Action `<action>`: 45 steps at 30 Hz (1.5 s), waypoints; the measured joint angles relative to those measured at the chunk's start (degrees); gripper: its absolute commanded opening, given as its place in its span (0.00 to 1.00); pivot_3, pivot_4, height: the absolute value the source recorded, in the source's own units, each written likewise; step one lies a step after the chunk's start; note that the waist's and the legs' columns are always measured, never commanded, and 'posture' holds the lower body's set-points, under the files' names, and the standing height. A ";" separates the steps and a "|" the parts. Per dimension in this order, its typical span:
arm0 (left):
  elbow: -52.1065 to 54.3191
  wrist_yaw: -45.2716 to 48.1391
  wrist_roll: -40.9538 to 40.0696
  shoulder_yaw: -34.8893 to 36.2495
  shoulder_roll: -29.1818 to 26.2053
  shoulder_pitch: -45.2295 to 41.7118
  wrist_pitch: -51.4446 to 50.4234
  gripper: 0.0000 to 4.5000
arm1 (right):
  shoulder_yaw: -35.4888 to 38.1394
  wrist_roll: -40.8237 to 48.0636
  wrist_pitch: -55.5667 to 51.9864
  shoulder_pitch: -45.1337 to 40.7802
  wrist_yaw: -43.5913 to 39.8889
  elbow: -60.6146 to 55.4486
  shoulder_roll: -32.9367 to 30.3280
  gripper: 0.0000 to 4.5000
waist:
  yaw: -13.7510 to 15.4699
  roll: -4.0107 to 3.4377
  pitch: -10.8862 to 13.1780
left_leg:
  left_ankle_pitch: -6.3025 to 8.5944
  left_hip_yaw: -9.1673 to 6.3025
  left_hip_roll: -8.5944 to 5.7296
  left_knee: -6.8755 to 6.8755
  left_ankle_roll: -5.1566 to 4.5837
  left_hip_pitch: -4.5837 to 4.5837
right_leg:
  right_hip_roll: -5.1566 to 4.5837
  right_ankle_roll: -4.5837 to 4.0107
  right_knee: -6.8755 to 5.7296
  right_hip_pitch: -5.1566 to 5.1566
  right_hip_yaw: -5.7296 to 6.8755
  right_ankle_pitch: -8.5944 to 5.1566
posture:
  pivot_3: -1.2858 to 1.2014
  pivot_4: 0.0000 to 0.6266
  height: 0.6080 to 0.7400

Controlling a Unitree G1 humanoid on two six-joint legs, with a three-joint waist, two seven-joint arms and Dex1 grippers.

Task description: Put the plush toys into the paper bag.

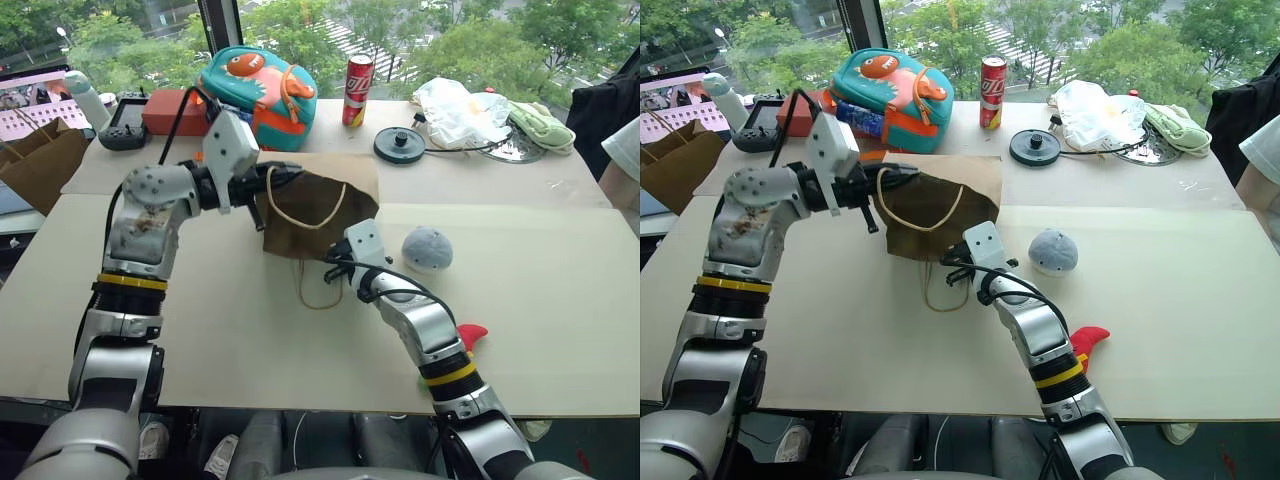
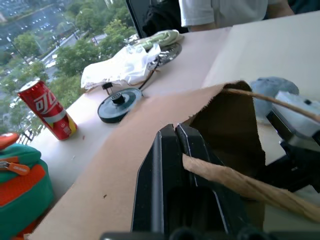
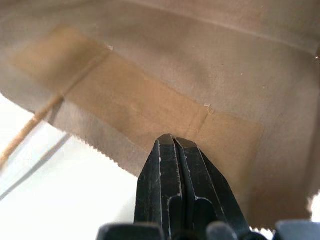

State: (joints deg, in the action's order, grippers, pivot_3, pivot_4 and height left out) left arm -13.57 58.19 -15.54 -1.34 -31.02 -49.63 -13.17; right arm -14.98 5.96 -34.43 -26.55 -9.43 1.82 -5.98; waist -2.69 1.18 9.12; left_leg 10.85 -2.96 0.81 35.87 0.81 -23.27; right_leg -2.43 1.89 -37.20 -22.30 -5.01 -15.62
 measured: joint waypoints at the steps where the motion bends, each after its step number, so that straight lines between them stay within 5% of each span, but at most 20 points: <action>1: 0.03 -0.23 -0.37 0.36 0.05 -0.38 -0.78 0.00 | 0.00 -0.20 -0.04 0.00 -0.19 -0.01 0.06 0.01 | -0.05 0.00 0.00 | 0.00 0.00 0.00 -0.01 0.00 0.01 | 0.00 0.00 0.00 0.00 0.00 0.00 | 0.52 0.24 0.99; 11: 1.58 -0.40 -0.35 0.11 0.51 2.26 -2.08 0.00 | 0.39 -1.10 -1.43 0.62 -0.83 -2.84 0.10 0.01 | 0.00 -0.01 0.00 | 0.00 0.00 0.00 -0.01 0.00 -0.01 | -0.01 0.00 0.00 -0.01 -0.01 0.00 | 0.52 0.24 0.99; 23: 2.48 -1.22 -0.59 0.10 1.64 3.48 -4.33 0.00 | 6.00 6.79 -17.72 6.59 -4.37 -31.64 -3.58 0.01 | 0.19 -0.01 0.00 | 0.00 -0.02 -0.01 0.00 0.00 -0.06 | -0.02 0.00 0.03 -0.02 0.01 0.00 | 0.52 0.24 0.99; 33: 2.60 -1.18 -0.55 0.13 1.70 3.48 -4.32 0.00 | 25.92 9.94 -23.77 7.02 -3.62 -33.55 -13.11 0.68 | 0.41 0.00 0.00 | 0.00 0.01 -0.04 -0.01 0.01 -0.06 | -0.05 0.01 0.09 0.01 0.00 -0.01 | 0.52 0.24 0.99; 36: 2.59 -1.17 -0.54 0.12 1.79 3.48 -4.31 0.00 | 26.02 8.60 -23.67 7.08 -2.97 -30.75 -14.91 0.95 | 0.03 0.00 0.00 | 0.00 0.05 0.01 -0.07 0.00 -0.02 | 0.00 0.01 0.09 -0.02 -0.01 -0.01 | 0.52 0.24 0.99; 45: 2.56 -1.06 -0.56 0.10 2.03 3.48 -4.30 0.00 | 19.84 5.43 -20.25 6.94 -2.30 -19.24 -14.39 0.99 | 0.08 0.00 0.00 | 0.00 0.07 -0.02 -0.04 0.00 -0.04 | -0.01 0.01 0.09 -0.01 -0.07 -0.01 | 0.52 0.24 0.99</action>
State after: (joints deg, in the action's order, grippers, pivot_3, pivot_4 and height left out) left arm -11.01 57.13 -16.10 -1.24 -28.99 -46.15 -17.48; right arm 4.86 11.39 -54.67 -19.61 -11.73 -17.42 -20.37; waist -2.61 1.18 9.12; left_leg 10.85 -2.88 0.79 35.83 0.81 -23.32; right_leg -2.44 1.89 -37.11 -22.32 -5.09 -15.62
